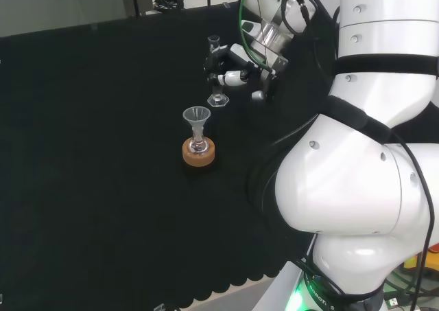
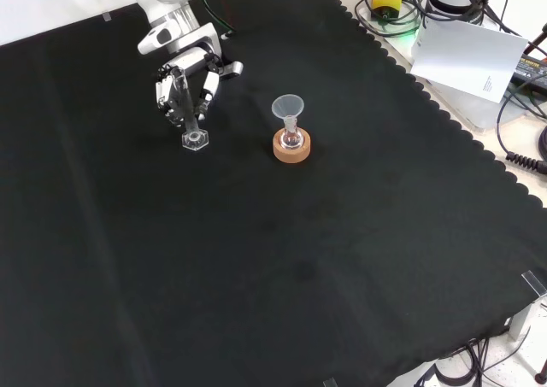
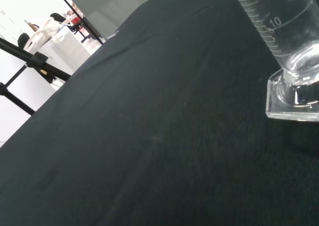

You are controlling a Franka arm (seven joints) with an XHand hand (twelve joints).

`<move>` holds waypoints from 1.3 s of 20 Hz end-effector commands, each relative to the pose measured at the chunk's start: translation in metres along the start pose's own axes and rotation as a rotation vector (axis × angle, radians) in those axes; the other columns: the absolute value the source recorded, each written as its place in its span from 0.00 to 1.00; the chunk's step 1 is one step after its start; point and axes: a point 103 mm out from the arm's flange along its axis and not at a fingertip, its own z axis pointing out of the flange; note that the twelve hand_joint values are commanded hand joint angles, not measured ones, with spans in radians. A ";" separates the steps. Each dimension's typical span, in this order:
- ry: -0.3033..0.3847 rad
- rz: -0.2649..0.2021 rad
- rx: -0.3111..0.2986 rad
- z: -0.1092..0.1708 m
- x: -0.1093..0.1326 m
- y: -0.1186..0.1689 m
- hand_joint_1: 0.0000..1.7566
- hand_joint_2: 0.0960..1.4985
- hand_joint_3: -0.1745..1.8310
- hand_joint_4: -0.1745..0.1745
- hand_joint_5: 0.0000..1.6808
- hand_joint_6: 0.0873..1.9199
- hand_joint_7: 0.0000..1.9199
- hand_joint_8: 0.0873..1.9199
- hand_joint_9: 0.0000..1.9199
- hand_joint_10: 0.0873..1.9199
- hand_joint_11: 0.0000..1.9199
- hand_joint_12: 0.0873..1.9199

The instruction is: Put the graduated cylinder back on the table.

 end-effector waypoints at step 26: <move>0.012 0.058 0.076 0.001 -0.004 -0.003 0.60 0.67 0.00 0.43 0.34 0.32 0.30 0.28 0.50 0.00 0.26 0.63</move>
